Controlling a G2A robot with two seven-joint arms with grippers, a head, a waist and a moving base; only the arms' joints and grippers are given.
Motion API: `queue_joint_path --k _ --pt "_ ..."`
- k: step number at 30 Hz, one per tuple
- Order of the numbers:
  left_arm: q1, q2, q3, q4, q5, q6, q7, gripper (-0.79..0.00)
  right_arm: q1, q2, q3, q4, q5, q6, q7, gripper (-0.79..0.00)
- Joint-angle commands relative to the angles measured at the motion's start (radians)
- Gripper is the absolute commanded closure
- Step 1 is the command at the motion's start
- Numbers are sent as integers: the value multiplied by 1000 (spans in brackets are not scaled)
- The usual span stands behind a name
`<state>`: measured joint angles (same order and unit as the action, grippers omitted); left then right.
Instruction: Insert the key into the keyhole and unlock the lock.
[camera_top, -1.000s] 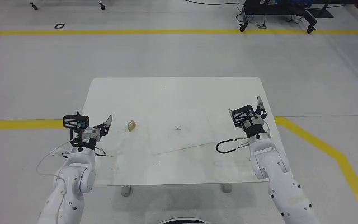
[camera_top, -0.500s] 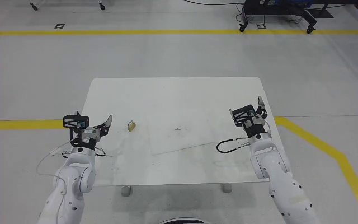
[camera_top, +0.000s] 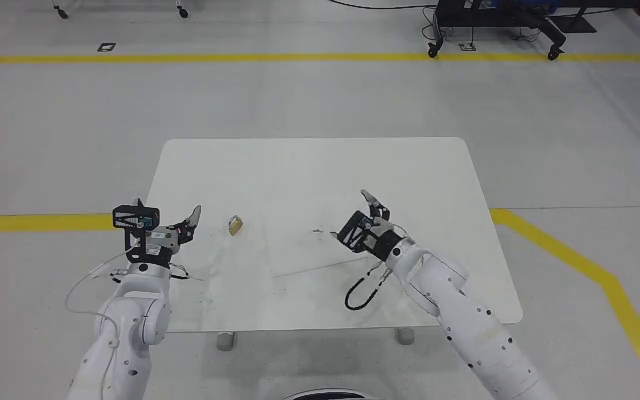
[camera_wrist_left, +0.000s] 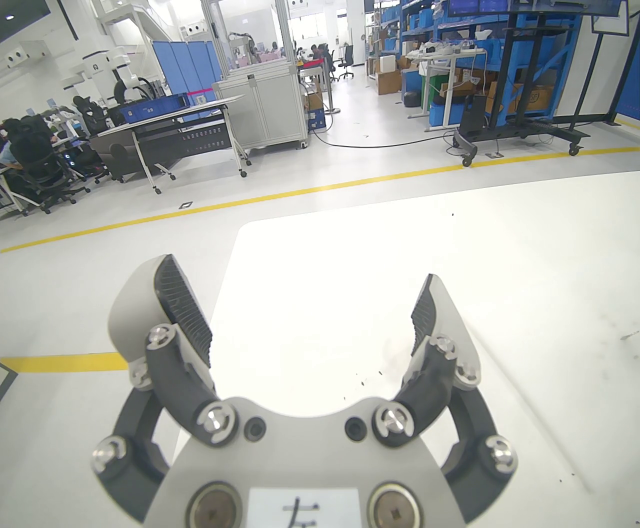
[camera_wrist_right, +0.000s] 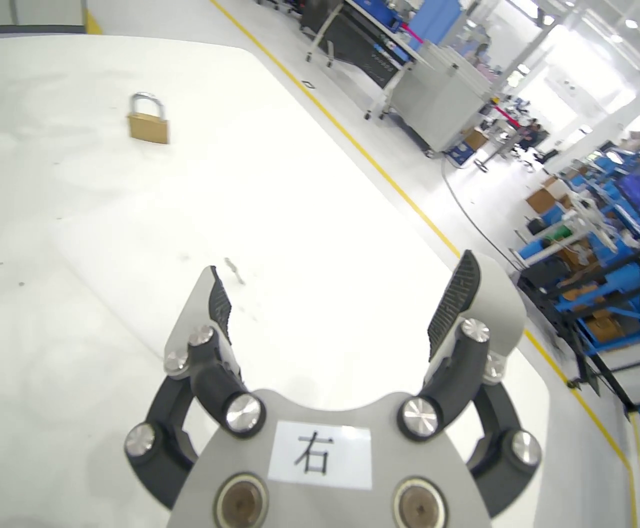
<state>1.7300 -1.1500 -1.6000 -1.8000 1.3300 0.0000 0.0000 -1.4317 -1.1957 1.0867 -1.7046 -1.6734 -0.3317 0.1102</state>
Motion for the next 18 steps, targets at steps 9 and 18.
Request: queue_joint_path --k 9,18 --pt "0 0 0 0 0 0 0 -785 274 -26 -124 290 168 -481 25 -622" --pt "0 0 0 0 0 0 0 -785 487 -83 -251 560 258 -538 95 -403"
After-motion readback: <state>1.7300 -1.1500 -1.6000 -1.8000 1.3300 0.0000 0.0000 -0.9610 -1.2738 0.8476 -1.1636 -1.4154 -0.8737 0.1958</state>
